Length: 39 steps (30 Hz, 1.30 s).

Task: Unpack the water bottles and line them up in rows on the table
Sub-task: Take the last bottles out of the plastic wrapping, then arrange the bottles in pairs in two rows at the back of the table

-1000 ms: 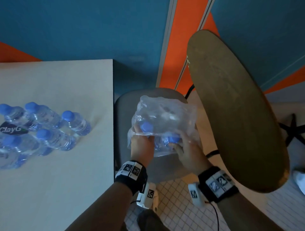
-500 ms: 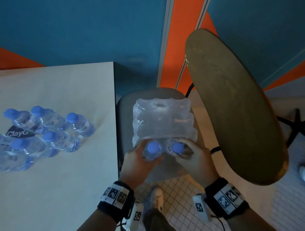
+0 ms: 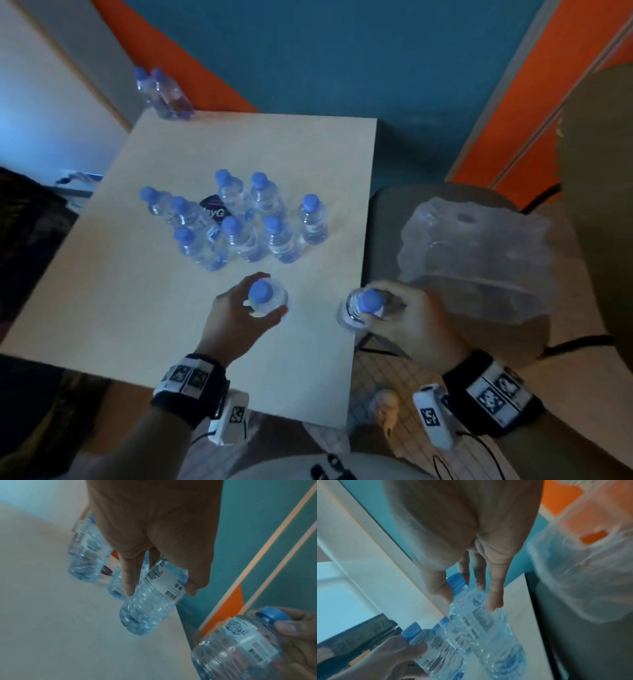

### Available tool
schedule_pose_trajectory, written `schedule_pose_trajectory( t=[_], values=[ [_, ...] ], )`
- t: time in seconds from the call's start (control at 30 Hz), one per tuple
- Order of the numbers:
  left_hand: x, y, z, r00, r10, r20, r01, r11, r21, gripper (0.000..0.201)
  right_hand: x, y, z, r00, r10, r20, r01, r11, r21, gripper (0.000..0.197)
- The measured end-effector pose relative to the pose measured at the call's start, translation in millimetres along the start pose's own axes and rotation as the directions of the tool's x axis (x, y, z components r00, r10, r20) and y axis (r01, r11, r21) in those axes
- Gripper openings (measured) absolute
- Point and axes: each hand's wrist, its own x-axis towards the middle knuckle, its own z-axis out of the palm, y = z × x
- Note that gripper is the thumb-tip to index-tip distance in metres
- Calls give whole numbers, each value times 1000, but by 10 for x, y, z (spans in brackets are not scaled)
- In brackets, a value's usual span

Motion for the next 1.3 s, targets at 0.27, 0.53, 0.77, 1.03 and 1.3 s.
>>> schedule_pose_trajectory(
  t=[0.27, 0.53, 0.77, 1.03, 1.3],
  values=[
    [622, -716, -519, 965, 46, 257, -43, 999, -18, 59, 654, -505, 1165, 978, 100, -183, -127, 982, -141, 35],
    [761, -1031, -532, 912, 107, 395, -87, 994, -68, 101, 589, -995, 1347, 926, 255, -279, -339, 886, -317, 54],
    [409, -1291, -1525, 920, 217, 326, -198, 976, -90, 53, 459, -1968, 1677, 988, -28, -149, -9, 970, -243, 25],
    [1287, -1437, -2373, 972, 176, -155, -194, 975, -108, 36, 1536, -2431, 2723, 954, -256, -157, 226, 956, -187, 41],
    [2663, -1587, -2105, 932, 144, 334, -161, 987, 25, 74, 2596, -2419, 3152, 977, 209, -46, -200, 812, -549, 55]
  ],
)
